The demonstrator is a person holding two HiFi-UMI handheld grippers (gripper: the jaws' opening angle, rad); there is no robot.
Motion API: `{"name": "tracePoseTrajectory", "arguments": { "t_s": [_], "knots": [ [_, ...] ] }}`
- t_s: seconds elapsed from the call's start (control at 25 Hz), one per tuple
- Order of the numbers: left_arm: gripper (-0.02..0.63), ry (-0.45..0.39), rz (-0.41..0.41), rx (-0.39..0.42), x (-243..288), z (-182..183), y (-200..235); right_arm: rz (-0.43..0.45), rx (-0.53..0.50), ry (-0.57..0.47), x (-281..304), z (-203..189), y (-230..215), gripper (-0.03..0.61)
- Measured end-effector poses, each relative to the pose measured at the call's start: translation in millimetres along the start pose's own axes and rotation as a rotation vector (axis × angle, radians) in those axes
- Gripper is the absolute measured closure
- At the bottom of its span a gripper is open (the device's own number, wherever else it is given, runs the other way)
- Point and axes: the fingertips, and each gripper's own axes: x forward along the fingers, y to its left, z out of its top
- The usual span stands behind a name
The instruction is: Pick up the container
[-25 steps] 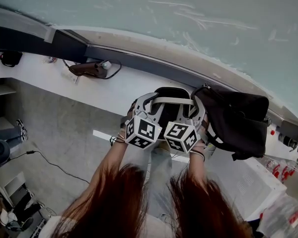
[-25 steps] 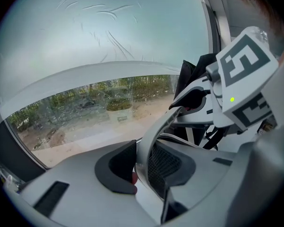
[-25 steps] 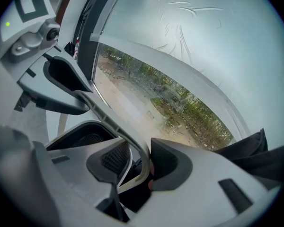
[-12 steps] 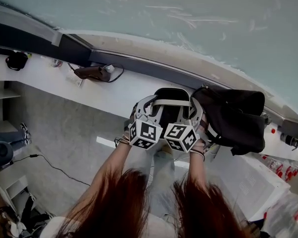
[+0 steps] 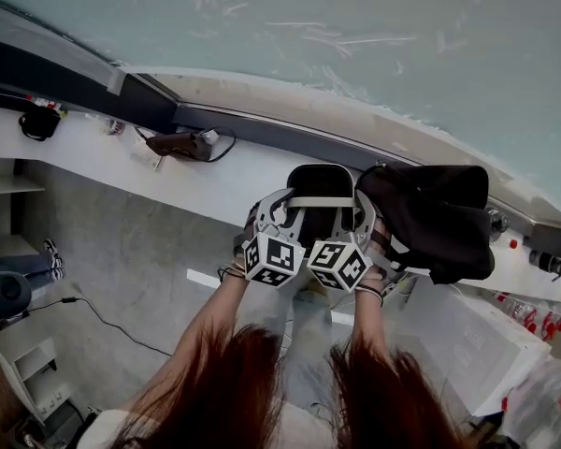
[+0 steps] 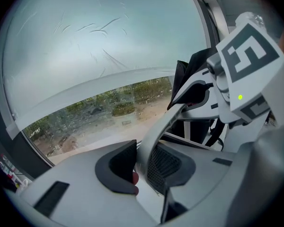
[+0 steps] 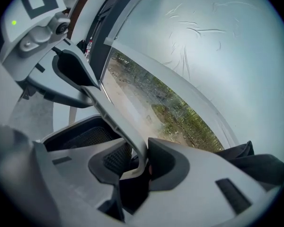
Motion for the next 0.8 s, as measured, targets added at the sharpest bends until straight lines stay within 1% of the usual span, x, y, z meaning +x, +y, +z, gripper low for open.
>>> {"name": "tracePoseTrajectory", "arguments": {
  "t_s": [0.28,0.56,0.8],
  "knots": [
    [0.509,-0.007,0.031,0.056,-11,10,3,-0.01,0.001,-0.032,-8,5,-3,0.463],
    [0.509,-0.028,0.056,0.085,-28,27,9,-0.026,0.033,-0.069,-26,18,-11,0.465],
    [0.509,-0.057,0.1,0.099,-52,47,10,-0.041,0.072,-0.11,-50,29,-22,0.466]
  ]
}}
